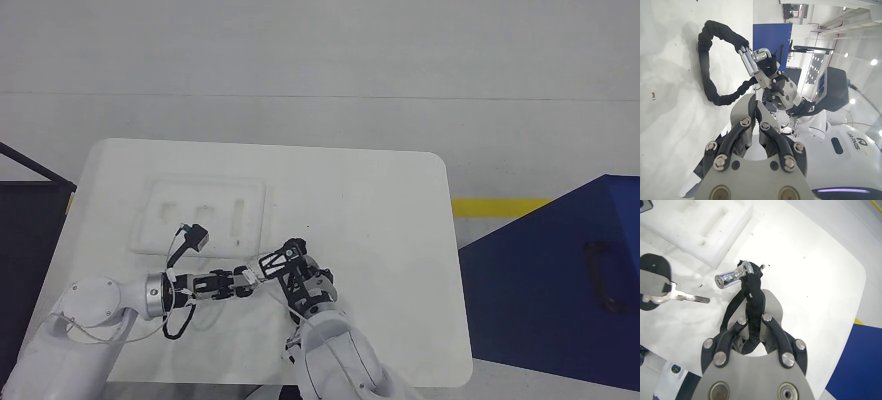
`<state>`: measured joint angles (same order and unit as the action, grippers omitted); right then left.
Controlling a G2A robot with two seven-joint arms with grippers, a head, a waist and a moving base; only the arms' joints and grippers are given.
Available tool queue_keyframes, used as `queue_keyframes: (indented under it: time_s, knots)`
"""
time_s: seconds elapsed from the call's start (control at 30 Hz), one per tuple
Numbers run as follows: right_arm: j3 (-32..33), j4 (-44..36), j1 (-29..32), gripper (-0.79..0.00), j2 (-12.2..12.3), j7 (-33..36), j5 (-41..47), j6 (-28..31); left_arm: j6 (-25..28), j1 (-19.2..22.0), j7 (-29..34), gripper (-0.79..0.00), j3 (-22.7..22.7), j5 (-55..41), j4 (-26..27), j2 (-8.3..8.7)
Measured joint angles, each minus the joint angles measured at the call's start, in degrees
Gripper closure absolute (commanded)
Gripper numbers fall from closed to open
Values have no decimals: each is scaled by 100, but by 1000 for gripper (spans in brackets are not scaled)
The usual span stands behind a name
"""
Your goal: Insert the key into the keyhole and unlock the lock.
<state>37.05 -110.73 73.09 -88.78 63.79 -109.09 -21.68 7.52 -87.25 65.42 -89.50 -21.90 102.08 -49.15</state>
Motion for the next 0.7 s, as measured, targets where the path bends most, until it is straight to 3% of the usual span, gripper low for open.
queue_keyframes:
  time_s: [0.2,0.53,0.7]
  knots:
    - [-4,59,-5,0,-66,64,-35,-370,711,-414,-522,0,-294,-67,113,-20]
    - [-12,134,-31,0,-81,-66,-63,-210,689,-467,-621,0,-332,-109,135,-24]
    - [12,250,25,0,-164,-79,-186,-289,868,-620,-1137,0,-454,48,292,-47]
